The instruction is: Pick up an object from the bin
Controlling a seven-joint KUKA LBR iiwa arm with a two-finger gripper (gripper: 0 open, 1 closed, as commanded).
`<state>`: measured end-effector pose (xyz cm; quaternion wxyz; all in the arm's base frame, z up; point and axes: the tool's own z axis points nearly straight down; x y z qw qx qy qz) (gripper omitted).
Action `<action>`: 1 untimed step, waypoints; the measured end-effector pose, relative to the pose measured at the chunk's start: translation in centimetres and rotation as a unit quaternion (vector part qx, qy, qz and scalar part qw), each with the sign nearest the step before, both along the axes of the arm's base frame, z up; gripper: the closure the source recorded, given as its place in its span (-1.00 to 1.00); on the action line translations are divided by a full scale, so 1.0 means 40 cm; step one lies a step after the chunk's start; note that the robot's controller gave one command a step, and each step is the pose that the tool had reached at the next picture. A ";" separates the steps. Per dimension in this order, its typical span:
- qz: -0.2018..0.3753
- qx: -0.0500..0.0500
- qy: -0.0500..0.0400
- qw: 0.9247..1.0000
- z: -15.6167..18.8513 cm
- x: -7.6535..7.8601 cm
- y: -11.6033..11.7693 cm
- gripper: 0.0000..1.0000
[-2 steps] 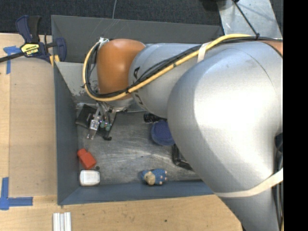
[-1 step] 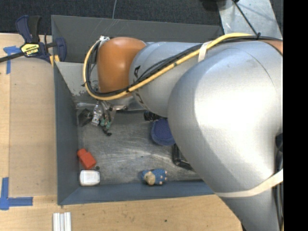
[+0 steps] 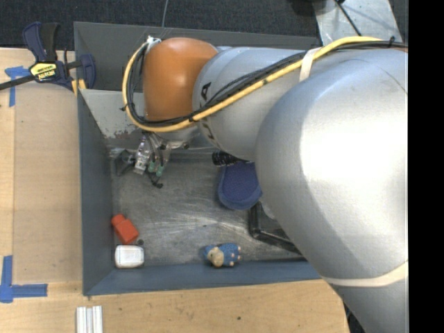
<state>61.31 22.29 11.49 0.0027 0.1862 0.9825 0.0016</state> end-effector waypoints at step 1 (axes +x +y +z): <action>0.000 0.000 0.000 1.000 0.079 0.004 -0.001 1.00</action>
Offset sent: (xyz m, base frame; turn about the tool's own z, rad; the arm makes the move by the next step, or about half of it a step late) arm -0.0001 0.0000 0.0290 0.0000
